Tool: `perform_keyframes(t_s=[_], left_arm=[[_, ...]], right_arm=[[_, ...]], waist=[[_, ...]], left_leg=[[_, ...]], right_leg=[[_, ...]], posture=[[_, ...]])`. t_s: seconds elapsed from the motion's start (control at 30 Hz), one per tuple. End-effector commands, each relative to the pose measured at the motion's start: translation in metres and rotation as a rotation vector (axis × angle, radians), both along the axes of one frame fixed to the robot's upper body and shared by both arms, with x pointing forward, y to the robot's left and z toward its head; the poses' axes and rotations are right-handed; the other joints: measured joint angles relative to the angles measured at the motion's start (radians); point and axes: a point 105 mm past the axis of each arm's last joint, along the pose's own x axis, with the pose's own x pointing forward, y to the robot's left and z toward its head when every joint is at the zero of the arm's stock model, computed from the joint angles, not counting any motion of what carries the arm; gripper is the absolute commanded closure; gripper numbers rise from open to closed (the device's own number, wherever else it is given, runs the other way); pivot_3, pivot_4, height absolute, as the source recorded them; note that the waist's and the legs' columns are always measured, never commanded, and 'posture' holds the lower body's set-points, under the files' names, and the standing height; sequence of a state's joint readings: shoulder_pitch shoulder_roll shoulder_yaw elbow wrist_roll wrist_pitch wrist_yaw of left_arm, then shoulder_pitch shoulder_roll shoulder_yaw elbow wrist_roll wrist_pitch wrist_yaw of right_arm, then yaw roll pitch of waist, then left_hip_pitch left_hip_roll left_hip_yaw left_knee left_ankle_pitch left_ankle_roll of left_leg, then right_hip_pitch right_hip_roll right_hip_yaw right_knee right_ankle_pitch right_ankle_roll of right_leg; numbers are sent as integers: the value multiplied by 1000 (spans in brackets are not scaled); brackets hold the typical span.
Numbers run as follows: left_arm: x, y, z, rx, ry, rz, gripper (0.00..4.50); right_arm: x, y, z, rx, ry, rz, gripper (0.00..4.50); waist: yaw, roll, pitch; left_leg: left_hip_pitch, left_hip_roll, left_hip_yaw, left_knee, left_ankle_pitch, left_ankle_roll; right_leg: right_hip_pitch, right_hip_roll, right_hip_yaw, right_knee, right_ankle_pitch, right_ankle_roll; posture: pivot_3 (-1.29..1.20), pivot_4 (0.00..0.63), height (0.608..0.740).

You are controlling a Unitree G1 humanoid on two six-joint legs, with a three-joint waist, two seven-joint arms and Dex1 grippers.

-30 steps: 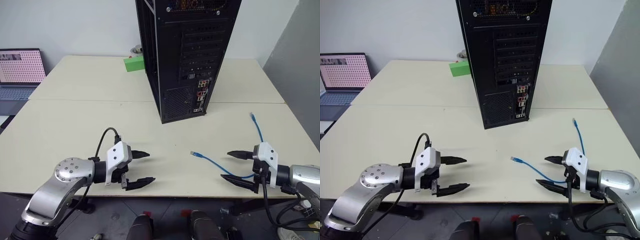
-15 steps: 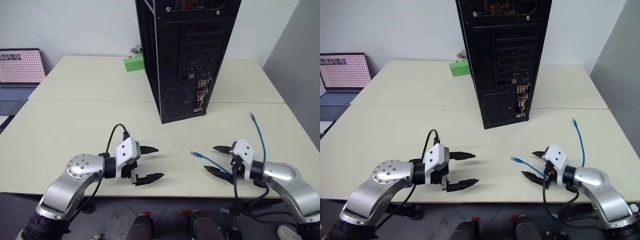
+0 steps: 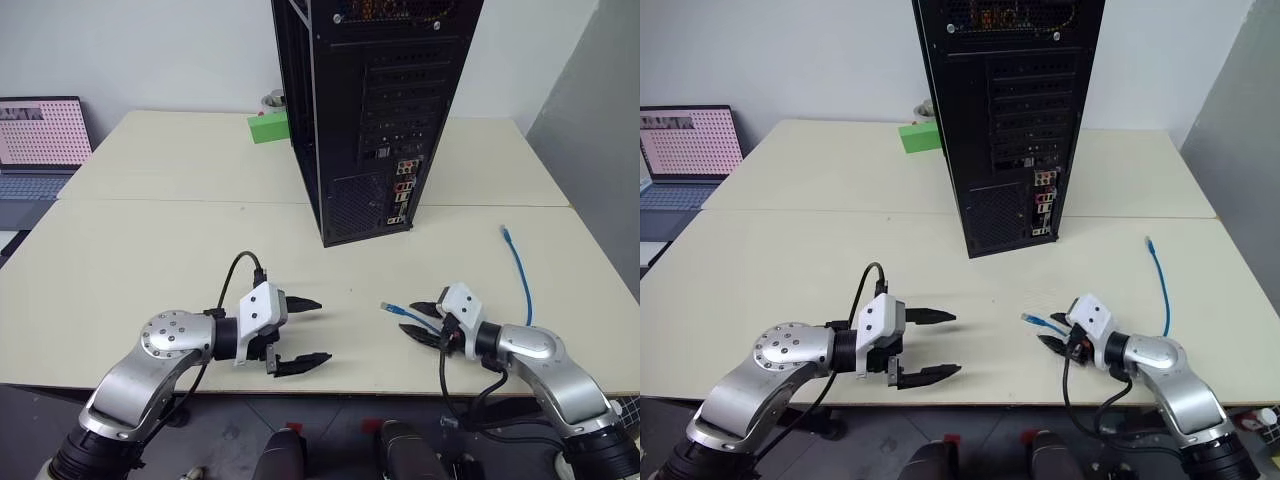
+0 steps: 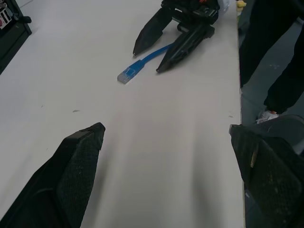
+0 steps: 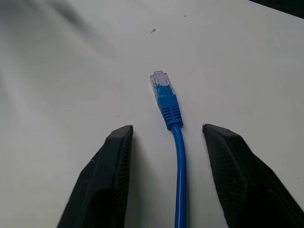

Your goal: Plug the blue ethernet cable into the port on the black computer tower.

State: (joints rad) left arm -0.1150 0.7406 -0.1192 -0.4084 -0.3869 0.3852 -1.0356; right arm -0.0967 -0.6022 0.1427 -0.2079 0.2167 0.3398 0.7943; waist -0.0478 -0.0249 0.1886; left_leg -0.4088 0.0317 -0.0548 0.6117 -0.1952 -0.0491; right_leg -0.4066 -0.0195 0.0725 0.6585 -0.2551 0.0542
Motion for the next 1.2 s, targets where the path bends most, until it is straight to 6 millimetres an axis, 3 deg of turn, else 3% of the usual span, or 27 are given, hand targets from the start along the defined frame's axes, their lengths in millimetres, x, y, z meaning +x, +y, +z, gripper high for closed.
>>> perform_keyframes(t_s=[0.03,0.2,0.7,0.87,1.03,1.2], left_arm=[[1,-2,0,6,-9,-23,0],[11,-3,-4,19,8,-22,0],[35,-35,-6,36,-60,-171,0],[38,-39,-6,27,-65,-195,0],[41,-42,-4,11,-73,-207,1291],[45,-42,-2,8,-87,-204,2276]], right_arm=[[-1,-2,4,-21,-20,24,3069],[0,1,6,-26,-27,45,4479],[-13,50,50,5,-95,308,4493],[-15,55,54,11,-97,330,4493],[-17,59,56,9,-102,344,4500],[-18,60,56,4,-101,356,4500]], waist=[[0,0,0],[0,0,0],[0,0,0],[0,0,0],[0,0,0],[0,0,0]], left_leg=[[0,0,0,0,0,0],[0,0,0,0,0,0],[0,0,-1,1,0,0],[0,0,-1,1,0,0],[0,0,-1,1,0,0],[0,0,-1,1,0,0]], right_leg=[[0,0,0,0,0,0],[0,0,0,0,0,0],[0,1,-1,1,3,6],[0,1,0,1,3,6],[0,1,-1,1,3,6],[0,1,-1,1,3,6]], posture=[[0,150,740],[0,150,740],[0,150,740],[0,150,740],[0,150,740],[0,150,740]])
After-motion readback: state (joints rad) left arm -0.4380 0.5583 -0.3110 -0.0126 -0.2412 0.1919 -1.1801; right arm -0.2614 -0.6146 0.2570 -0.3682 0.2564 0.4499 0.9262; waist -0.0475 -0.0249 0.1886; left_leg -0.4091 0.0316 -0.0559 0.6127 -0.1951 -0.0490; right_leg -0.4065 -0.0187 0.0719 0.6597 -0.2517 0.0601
